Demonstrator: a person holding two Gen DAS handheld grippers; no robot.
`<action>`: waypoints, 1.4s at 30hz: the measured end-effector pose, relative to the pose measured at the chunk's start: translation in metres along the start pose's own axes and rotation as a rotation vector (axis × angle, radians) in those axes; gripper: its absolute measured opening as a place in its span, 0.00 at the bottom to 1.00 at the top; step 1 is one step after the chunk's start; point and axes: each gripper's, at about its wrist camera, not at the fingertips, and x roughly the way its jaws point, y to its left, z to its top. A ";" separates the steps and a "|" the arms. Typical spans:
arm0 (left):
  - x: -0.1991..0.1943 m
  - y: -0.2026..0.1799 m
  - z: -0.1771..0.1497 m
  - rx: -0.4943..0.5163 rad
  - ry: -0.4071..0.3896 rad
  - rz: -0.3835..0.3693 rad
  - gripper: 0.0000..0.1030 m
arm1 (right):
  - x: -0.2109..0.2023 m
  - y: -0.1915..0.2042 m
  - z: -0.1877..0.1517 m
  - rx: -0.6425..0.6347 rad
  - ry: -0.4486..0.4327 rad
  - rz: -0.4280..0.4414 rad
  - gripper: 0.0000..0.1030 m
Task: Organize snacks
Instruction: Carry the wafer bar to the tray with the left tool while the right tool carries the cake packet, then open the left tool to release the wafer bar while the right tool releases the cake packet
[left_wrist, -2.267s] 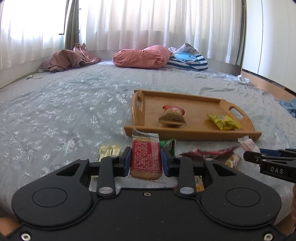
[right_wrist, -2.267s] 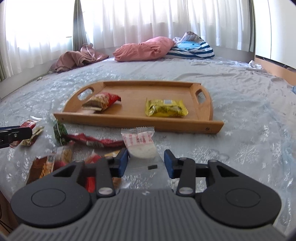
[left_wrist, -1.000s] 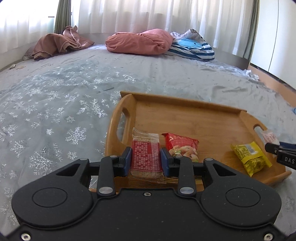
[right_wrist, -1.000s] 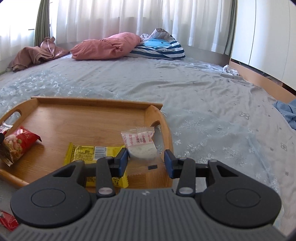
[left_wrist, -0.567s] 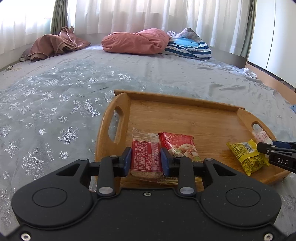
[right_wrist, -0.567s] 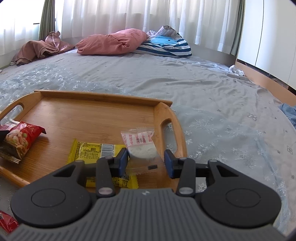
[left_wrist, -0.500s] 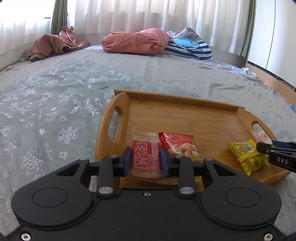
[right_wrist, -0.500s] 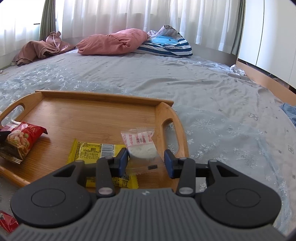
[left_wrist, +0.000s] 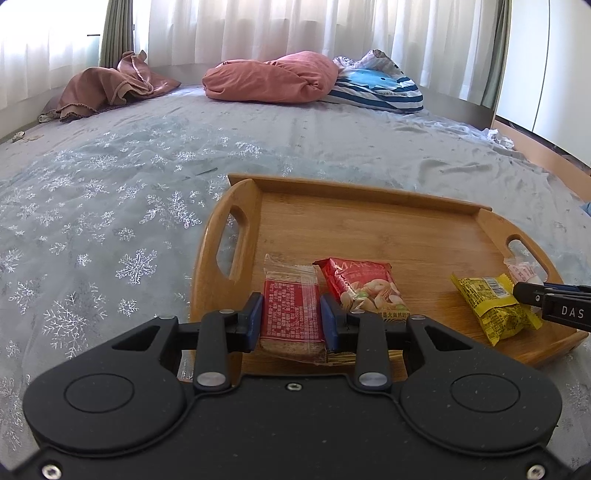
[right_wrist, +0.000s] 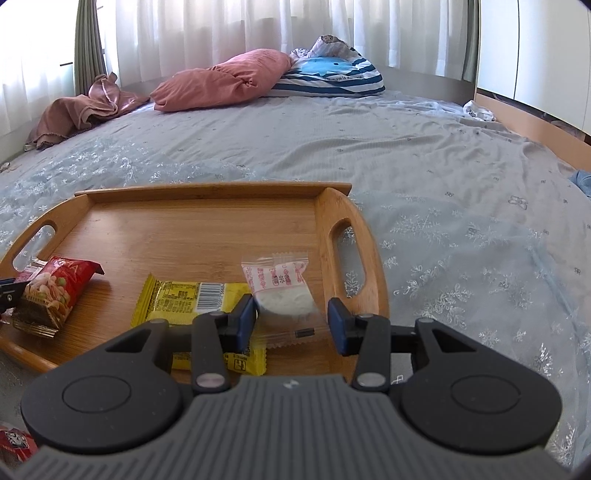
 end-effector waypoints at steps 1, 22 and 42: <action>0.000 0.000 0.000 0.001 0.000 0.000 0.31 | 0.000 -0.001 0.000 0.001 0.001 0.002 0.46; 0.001 0.001 -0.004 0.010 0.012 0.011 0.31 | -0.003 0.000 -0.003 0.006 0.008 0.010 0.59; -0.032 -0.001 -0.003 0.043 -0.050 0.008 0.77 | -0.022 0.003 -0.012 -0.013 0.004 0.034 0.70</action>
